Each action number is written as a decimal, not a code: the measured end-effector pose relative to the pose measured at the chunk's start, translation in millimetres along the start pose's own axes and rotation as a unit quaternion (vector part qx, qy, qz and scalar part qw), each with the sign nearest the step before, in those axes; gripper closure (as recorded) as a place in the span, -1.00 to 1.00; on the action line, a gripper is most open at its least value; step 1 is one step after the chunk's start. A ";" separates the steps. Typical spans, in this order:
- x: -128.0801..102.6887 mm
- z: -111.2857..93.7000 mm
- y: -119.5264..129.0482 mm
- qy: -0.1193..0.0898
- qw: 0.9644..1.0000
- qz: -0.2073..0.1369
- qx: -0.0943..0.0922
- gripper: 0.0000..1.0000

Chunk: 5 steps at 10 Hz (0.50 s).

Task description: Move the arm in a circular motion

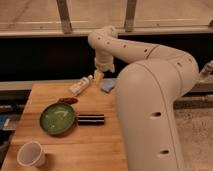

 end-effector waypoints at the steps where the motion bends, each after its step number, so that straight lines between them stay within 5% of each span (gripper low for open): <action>1: -1.6 -4.3 27.1 -0.007 1.000 -0.029 -0.002 -0.47; 3: 10.1 -9.0 70.2 -0.017 0.998 -0.066 -0.007 -0.47; 5: 32.7 -10.3 93.8 -0.019 0.998 -0.062 -0.006 -0.47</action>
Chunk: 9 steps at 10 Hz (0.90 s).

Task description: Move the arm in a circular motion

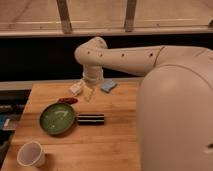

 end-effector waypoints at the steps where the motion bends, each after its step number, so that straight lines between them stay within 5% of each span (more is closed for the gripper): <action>1: 15.4 0.2 5.6 0.003 1.000 0.014 0.006 -0.47; 4: 51.3 8.4 -3.8 0.025 0.997 0.067 0.023 -0.47; 7: 75.7 15.2 -49.2 0.045 0.992 0.115 0.033 -0.47; 8: 77.0 20.6 -111.9 0.056 0.987 0.143 0.046 -0.47; 9: 74.0 21.7 -131.8 0.060 0.986 0.149 0.051 -0.47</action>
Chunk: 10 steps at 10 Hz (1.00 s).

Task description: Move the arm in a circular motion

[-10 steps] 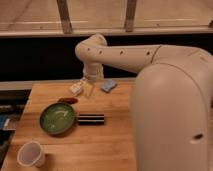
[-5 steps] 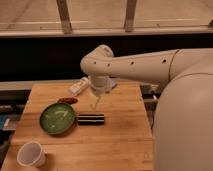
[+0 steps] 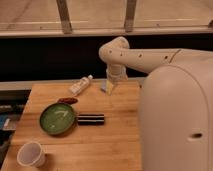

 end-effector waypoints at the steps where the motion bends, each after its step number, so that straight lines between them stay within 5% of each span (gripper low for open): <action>1: -14.4 2.8 -19.8 0.002 1.000 0.004 0.003 -0.47; 5: -71.7 -1.5 -42.7 -0.003 1.000 -0.028 0.011 -0.47; 10: -87.8 -28.6 22.1 -0.031 0.992 -0.121 0.017 -0.47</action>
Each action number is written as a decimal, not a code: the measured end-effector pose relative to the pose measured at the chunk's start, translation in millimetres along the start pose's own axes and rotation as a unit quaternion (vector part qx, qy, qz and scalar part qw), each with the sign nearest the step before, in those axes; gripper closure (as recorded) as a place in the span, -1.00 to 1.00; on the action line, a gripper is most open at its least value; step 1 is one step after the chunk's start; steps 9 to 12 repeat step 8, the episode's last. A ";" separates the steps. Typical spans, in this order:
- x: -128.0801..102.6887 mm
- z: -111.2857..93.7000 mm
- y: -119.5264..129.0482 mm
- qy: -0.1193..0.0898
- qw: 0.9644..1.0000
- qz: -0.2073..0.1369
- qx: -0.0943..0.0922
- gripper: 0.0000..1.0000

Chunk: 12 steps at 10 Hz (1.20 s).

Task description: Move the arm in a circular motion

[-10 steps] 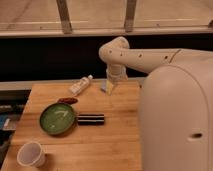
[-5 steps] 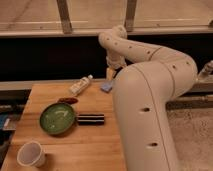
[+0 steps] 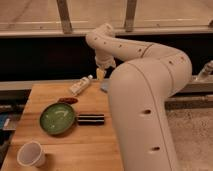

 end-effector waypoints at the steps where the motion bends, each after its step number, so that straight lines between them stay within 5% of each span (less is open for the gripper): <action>1: 0.3 -9.9 24.7 -0.010 1.000 -0.017 0.000 -0.47; 4: 18.7 -34.5 97.3 -0.042 0.998 -0.050 -0.005 -0.47; 6: 45.1 -41.5 131.7 -0.050 0.998 -0.036 -0.004 -0.47; 8: 64.5 -42.0 147.8 -0.051 0.999 -0.013 -0.006 -0.47; 12: 64.5 -42.0 147.8 -0.051 0.999 -0.013 -0.006 -0.47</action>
